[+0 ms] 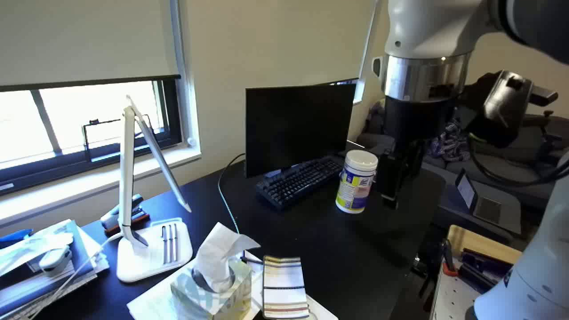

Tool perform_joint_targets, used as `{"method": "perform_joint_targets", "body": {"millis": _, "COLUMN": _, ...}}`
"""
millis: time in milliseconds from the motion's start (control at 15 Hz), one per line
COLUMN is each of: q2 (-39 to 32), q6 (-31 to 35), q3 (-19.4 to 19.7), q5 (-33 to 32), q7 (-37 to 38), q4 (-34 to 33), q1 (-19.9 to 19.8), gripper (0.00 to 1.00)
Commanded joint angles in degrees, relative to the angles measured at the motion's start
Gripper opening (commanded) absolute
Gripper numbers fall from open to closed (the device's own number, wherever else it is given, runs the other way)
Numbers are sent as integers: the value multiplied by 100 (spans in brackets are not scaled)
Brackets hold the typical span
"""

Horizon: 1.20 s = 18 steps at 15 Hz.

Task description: Move the tissue box to the right

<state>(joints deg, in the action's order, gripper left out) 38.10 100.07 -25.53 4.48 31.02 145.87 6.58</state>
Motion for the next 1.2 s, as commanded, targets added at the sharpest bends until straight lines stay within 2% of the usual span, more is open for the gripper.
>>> {"method": "perform_joint_targets", "body": {"millis": 0, "q2": -37, "q6": -12, "q3": 102, "q5": -65, "q7": 62, "q4": -12, "q1": 117, "gripper": 100}}
{"method": "perform_joint_targets", "body": {"millis": 333, "q2": -603, "q6": 694, "q3": 44, "q5": -123, "q7": 223, "q4": -192, "q1": -29, "gripper": 100}}
{"method": "perform_joint_targets", "body": {"millis": 600, "q2": -1246, "q6": 1619, "q3": -106, "q5": -311, "q7": 530, "q4": -259, "q1": -44, "gripper": 100}}
{"method": "perform_joint_targets", "body": {"millis": 933, "q2": -2481, "q6": 2372, "q3": -231, "q5": -1064, "q7": 1497, "q4": -730, "q1": -137, "gripper": 100}}
{"method": "perform_joint_targets", "body": {"millis": 1133, "q2": -3174, "q6": 2484, "q3": -50, "q5": -1717, "q7": 2130, "q4": -1062, "q1": -84, "gripper": 100}}
